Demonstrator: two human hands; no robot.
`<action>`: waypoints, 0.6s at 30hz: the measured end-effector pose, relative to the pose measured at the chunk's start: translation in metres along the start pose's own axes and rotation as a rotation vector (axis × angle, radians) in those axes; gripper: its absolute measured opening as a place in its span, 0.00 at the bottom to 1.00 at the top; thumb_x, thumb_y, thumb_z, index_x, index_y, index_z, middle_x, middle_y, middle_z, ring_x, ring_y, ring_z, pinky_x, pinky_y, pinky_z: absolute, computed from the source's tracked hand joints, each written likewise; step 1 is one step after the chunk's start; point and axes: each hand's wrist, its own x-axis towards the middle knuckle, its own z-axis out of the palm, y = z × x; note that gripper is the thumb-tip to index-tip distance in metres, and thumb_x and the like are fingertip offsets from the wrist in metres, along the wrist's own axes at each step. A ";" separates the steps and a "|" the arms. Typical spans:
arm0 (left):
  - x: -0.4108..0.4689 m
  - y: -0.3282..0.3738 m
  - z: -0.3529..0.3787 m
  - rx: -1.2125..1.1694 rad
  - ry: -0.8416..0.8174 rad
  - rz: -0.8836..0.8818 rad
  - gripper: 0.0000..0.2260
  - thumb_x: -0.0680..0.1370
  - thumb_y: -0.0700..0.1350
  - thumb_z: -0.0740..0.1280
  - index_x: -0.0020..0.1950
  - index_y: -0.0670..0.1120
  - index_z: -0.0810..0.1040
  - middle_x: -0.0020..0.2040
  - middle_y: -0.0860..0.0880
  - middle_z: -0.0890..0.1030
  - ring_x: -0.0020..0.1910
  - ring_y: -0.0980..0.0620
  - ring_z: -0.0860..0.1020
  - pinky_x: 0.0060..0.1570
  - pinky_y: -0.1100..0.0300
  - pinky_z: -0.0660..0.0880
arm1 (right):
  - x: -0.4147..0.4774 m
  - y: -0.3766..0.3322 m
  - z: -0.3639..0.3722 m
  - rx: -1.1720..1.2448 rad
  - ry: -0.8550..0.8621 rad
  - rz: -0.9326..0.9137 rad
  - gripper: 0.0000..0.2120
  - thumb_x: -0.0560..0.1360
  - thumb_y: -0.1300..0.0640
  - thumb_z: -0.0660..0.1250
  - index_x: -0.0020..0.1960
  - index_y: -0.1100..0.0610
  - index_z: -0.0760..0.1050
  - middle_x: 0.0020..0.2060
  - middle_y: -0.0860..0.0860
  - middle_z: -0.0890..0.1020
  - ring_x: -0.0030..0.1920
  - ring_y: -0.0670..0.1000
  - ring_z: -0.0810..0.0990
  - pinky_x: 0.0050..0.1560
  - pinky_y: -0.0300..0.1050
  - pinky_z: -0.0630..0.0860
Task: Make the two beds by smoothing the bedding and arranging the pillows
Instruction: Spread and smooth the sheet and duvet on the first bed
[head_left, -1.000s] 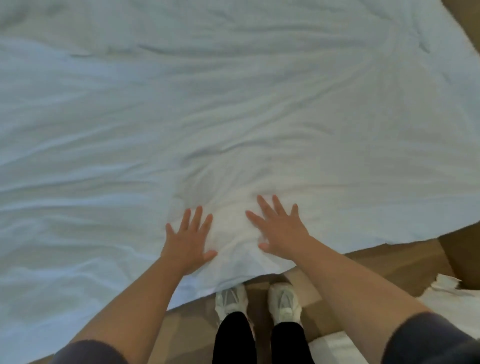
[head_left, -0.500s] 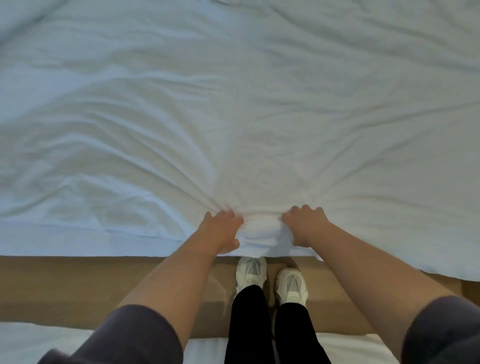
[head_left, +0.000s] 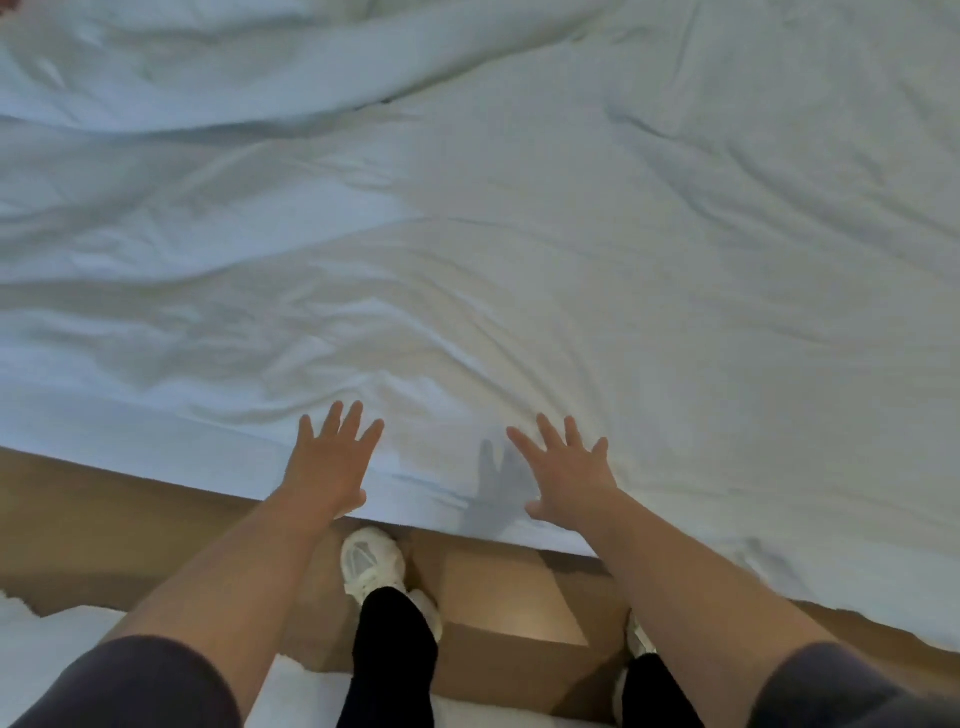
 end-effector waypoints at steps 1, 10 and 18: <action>0.007 -0.027 0.007 0.037 0.012 -0.015 0.41 0.78 0.54 0.66 0.80 0.49 0.39 0.79 0.42 0.39 0.78 0.39 0.41 0.74 0.39 0.50 | 0.015 -0.025 -0.001 0.026 0.005 -0.007 0.47 0.75 0.42 0.67 0.78 0.43 0.35 0.79 0.53 0.39 0.77 0.63 0.41 0.70 0.71 0.55; 0.105 -0.133 0.073 0.193 0.251 0.027 0.33 0.63 0.34 0.77 0.66 0.44 0.73 0.59 0.39 0.78 0.49 0.39 0.79 0.43 0.48 0.76 | 0.138 -0.142 0.013 0.010 0.185 0.060 0.35 0.75 0.62 0.65 0.76 0.48 0.52 0.70 0.56 0.62 0.66 0.61 0.67 0.58 0.55 0.72; 0.078 -0.131 0.045 0.178 -0.101 0.348 0.17 0.81 0.40 0.58 0.69 0.51 0.70 0.64 0.48 0.75 0.62 0.47 0.76 0.59 0.55 0.72 | 0.115 -0.143 0.000 0.057 -0.158 -0.136 0.19 0.79 0.64 0.58 0.67 0.52 0.71 0.60 0.54 0.77 0.60 0.57 0.77 0.53 0.48 0.73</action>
